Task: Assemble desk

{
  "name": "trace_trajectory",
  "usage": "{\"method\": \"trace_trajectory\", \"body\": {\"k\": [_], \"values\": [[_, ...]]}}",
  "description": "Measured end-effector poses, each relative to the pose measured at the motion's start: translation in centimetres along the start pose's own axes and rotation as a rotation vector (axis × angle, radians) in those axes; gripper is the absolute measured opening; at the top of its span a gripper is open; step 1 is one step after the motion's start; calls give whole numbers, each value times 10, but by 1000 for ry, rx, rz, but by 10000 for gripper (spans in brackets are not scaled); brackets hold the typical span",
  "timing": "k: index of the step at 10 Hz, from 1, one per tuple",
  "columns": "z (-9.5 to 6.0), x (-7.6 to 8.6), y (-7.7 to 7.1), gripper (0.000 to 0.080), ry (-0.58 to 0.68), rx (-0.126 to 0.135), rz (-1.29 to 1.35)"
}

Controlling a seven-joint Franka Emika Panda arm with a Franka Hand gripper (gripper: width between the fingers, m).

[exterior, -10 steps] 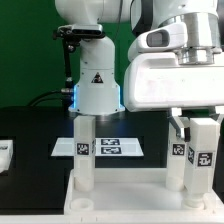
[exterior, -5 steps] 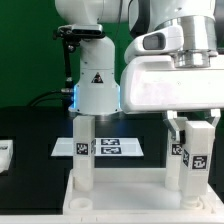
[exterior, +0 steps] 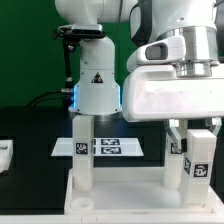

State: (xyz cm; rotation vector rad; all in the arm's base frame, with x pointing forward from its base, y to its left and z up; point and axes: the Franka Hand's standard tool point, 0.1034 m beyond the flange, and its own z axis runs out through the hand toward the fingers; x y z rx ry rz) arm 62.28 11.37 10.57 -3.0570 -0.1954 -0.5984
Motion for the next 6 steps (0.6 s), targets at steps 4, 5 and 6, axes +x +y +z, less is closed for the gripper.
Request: {"method": "trace_trajectory", "body": {"k": [4,5,6], "values": [[0,-2,1,500,-47,0,1],[-5,8,6,500,-64,2,20],[-7,14,7,624,-94,4,29]]}}
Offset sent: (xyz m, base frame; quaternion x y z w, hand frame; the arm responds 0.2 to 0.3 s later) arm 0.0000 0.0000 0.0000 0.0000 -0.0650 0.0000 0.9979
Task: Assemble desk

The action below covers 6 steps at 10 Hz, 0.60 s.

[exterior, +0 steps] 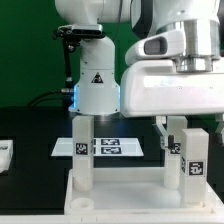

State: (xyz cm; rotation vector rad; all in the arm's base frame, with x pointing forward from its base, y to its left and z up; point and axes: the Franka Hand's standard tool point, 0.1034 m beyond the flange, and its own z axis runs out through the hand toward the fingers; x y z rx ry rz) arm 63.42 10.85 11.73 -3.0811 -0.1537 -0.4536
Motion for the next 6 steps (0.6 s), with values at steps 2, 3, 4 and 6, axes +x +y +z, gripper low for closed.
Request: {"method": "trace_trajectory", "body": {"k": [2,3,4,6], "values": [[-1,0,-1,644,-160,7,16],[1,-5,-3,644,-238,7,18],[3,-8,-5,649,-280,8,34],[6,-7,-6,649,-290,18,77]]}}
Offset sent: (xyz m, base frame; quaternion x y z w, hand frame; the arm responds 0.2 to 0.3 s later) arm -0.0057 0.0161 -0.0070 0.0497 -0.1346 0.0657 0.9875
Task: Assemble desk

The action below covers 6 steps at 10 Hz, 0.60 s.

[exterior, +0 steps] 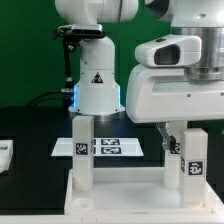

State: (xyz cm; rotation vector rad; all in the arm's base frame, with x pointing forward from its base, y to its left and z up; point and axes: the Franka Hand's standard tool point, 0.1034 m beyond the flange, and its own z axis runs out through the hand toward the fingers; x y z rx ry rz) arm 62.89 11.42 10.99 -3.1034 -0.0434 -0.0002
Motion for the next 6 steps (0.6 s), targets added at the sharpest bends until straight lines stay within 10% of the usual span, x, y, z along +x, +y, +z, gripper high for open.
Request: {"method": "trace_trajectory", "body": {"k": [2,4,6], "values": [[1,0,-1,550,-1,-1,30],[1,0,-1,283,-2,3,177],[1,0,-2,284,-2,5,292]]}}
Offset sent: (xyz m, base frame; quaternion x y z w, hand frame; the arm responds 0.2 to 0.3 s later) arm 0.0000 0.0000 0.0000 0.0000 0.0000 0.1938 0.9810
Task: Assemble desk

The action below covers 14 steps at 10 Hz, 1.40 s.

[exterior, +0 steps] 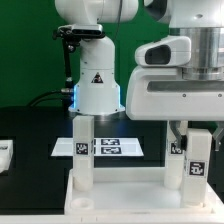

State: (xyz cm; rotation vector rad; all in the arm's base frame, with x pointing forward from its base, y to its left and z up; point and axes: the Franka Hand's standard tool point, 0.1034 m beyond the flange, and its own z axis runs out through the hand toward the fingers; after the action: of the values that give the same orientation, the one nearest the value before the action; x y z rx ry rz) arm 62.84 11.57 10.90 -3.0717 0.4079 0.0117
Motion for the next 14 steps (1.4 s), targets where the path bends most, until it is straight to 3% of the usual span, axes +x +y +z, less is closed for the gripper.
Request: {"method": "trace_trajectory", "body": {"k": [1,3,4,5,9,10,13,14], "values": [[0,1,-1,284,8,3,100],[2,3,-2,284,51,39,382],[2,5,1,284,28,93,633],[2,6,1,285,0,123,846],[2,7,0,285,-23,138,1118],[2,8,2,285,-40,179,1261],[3,7,0,285,-35,172,1209],[2,7,-2,441,-14,155,1018]]}}
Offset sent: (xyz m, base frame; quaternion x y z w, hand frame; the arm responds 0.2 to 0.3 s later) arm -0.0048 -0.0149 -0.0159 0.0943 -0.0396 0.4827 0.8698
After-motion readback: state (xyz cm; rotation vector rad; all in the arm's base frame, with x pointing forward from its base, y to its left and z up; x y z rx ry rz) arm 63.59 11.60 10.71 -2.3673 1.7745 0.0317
